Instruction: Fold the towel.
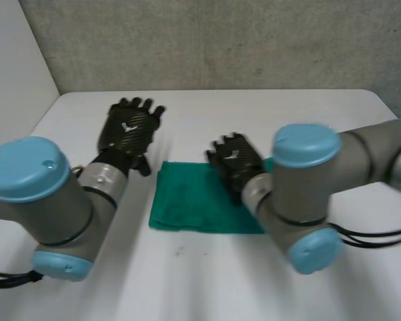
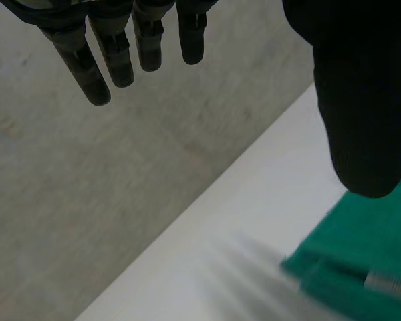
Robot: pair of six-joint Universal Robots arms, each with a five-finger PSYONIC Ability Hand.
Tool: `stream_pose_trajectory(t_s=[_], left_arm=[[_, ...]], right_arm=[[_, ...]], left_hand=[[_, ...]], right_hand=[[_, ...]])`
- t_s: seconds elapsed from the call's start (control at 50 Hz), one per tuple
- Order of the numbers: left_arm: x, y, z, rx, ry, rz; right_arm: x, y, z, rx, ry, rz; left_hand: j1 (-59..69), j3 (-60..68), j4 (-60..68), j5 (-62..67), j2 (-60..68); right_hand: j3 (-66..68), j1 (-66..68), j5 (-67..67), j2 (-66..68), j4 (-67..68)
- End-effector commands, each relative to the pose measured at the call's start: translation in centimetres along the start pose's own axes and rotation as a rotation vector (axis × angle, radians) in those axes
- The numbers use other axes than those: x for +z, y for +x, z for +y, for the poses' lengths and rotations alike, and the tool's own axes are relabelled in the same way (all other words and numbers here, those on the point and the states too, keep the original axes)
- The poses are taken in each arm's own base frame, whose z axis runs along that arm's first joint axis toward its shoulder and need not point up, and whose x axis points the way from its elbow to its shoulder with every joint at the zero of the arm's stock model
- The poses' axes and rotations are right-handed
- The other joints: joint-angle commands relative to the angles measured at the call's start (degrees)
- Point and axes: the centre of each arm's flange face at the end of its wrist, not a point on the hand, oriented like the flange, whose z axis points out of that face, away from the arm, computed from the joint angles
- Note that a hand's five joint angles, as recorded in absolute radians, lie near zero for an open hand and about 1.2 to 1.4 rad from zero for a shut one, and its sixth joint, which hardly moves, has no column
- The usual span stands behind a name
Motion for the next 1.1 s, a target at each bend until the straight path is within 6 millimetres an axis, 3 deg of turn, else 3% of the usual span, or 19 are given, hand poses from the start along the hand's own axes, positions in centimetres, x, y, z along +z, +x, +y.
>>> stream_pose_trajectory(t_s=[0.02,0.16,0.26,0.4,0.46,0.52,0.68,0.7,0.72,0.74,0.78,0.8,0.82,0.84,0.88,0.96,1.02,1.04,1.1], left_arm=[[1.1,5.0,-0.4,-0.151,0.029,0.141],[1.6,6.8,2.7,-0.144,-0.1,0.186],[1.6,6.8,5.3,-0.126,-0.212,0.153],[0.9,6.2,6.3,-0.094,-0.263,0.135],[0.5,6.0,6.4,-0.085,-0.271,0.134],[0.0,5.8,6.2,-0.073,-0.271,0.137],[-0.8,3.8,5.5,-0.075,-0.279,0.096],[-1.0,3.0,5.1,-0.076,-0.277,0.069],[-1.2,2.1,4.6,-0.078,-0.272,0.035],[-1.3,1.7,4.3,-0.079,-0.269,0.015],[-1.5,0.9,3.8,-0.083,-0.263,-0.023],[-1.7,0.1,3.3,-0.087,-0.258,-0.063],[-1.9,-0.3,3.2,-0.086,-0.262,-0.086],[-2.1,-0.8,3.2,-0.086,-0.265,-0.104],[-2.1,-1.3,3.0,-0.086,-0.262,-0.127],[-2.0,-2.9,2.7,-0.093,-0.248,-0.183],[-1.8,-3.1,2.6,-0.094,-0.242,-0.188],[-1.7,-3.2,2.4,-0.095,-0.235,-0.188],[-1.6,-3.2,2.2,-0.094,-0.226,-0.186]], right_arm=[[-2.9,3.0,4.8,0.209,-0.171,0.002],[-4.1,4.6,8.9,0.253,-0.264,0.058],[-4.4,5.3,9.8,0.262,-0.258,0.09],[-4.2,5.5,10.2,0.258,-0.241,0.108],[-4.1,5.6,10.0,0.251,-0.224,0.123],[-3.9,5.9,9.8,0.243,-0.2,0.143],[-2.9,8.1,6.2,0.096,-0.086,0.197],[-2.6,8.1,4.8,0.059,-0.054,0.193],[-2.5,7.0,2.9,0.029,-0.019,0.161],[-2.5,7.0,2.9,0.029,-0.019,0.161],[-2.3,2.8,-1.5,-0.019,0.066,0.044],[-2.0,0.4,-2.5,-0.039,0.079,-0.023],[-1.7,-1.2,-2.8,-0.053,0.082,-0.065],[-1.7,-1.2,-2.8,-0.053,0.082,-0.065],[-1.5,-6.2,-3.6,-0.089,0.106,-0.2],[-1.4,-8.4,-3.6,-0.116,0.133,-0.263],[-1.2,-9.8,-3.1,-0.151,0.155,-0.309],[-0.9,-10.0,-3.0,-0.157,0.168,-0.305],[-0.4,-9.2,-3.2,-0.148,0.189,-0.249]], left_hand=[[0.8,-0.5,0.1,-1.0,0.1],[1.2,-0.2,0.4,-0.7,0.5],[1.2,-0.2,0.4,-0.7,0.5],[1.0,-0.3,0.3,-0.8,0.3],[1.0,-0.3,0.3,-0.8,0.3],[0.8,-0.5,0.1,-1.0,0.1],[0.7,-0.7,-0.1,-1.2,0.0],[0.7,-0.7,-0.1,-1.2,0.0],[0.5,-0.9,-0.2,-1.3,-0.2],[0.3,-1.0,-0.4,-1.5,-0.4],[0.3,-1.0,-0.4,-1.5,-0.4],[0.2,-1.2,-0.6,-1.7,-0.5],[0.0,-1.4,-0.7,-1.8,-0.7],[-0.2,-1.5,-0.9,-2.0,-0.9],[-0.5,-1.9,-1.2,-2.4,-1.2],[-0.9,-2.2,-1.6,-2.7,-1.6],[-0.8,-2.2,-1.6,-2.7,-1.5],[-0.8,-2.2,-1.6,-2.7,-1.5],[-0.8,-2.2,-1.6,-2.7,-1.5]], right_hand=[[-2.0,-1.6,-4.0,-2.5,-3.2],[-1.5,-1.0,-3.5,-1.9,-2.7],[12.8,13.3,10.8,12.4,11.6],[36.0,36.5,34.0,35.6,34.8],[56.8,57.3,54.8,56.4,55.6],[66.8,67.3,64.8,66.4,65.6],[68.0,68.4,66.0,67.5,66.8],[68.0,68.4,66.0,67.5,66.8],[68.0,68.4,66.0,67.5,66.8],[68.0,68.4,66.0,67.5,66.8],[68.0,68.4,66.0,67.5,66.8],[68.0,68.4,66.0,67.5,66.8],[68.0,68.4,66.0,67.5,66.8],[68.0,68.4,66.0,67.5,66.8],[68.0,68.4,66.0,67.5,66.8],[66.4,66.8,64.4,65.9,65.2],[41.4,41.8,39.4,40.9,40.2],[19.8,20.3,17.8,19.4,18.6],[4.0,4.4,2.0,3.5,2.8]])
